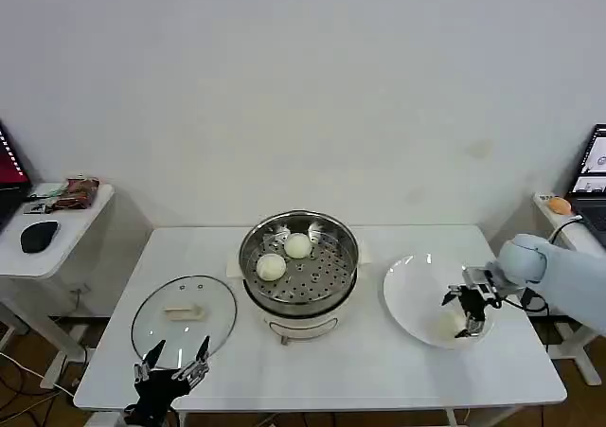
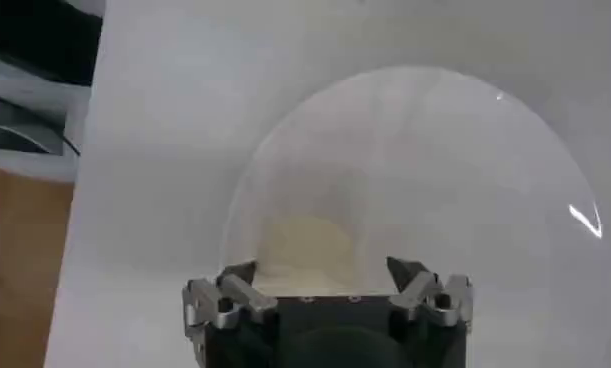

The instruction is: Take steamed baozi put them in steamer then cover it.

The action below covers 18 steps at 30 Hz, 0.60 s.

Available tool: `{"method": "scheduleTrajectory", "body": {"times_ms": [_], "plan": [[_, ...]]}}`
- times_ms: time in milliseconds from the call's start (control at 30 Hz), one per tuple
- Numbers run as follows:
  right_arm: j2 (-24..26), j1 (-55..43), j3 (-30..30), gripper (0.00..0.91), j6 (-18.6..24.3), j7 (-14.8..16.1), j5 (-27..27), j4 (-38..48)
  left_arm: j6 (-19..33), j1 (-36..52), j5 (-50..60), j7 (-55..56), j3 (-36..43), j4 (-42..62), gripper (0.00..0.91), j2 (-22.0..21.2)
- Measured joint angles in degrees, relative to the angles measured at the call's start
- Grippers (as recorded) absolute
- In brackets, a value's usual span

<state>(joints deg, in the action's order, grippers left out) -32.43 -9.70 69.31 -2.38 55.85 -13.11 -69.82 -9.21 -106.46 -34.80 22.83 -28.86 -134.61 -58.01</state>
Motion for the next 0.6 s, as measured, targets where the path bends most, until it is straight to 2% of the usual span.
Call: {"method": "scheduleTrajectory", "body": {"times_ms": [133,600], "plan": [[-0.02,0.67,-0.77,0.705,-0.53,0.08,-0.30,0.39,-0.06,0.06,0.00,0.08,0.00,-0.09,0.907,0.06],[1.12,0.79,-1.41,0.685,-1.56,0.72,-1.72,0.07,-0.15,0.13,0.00,0.18,-0.06,-0.48,0.907,0.11]]}}
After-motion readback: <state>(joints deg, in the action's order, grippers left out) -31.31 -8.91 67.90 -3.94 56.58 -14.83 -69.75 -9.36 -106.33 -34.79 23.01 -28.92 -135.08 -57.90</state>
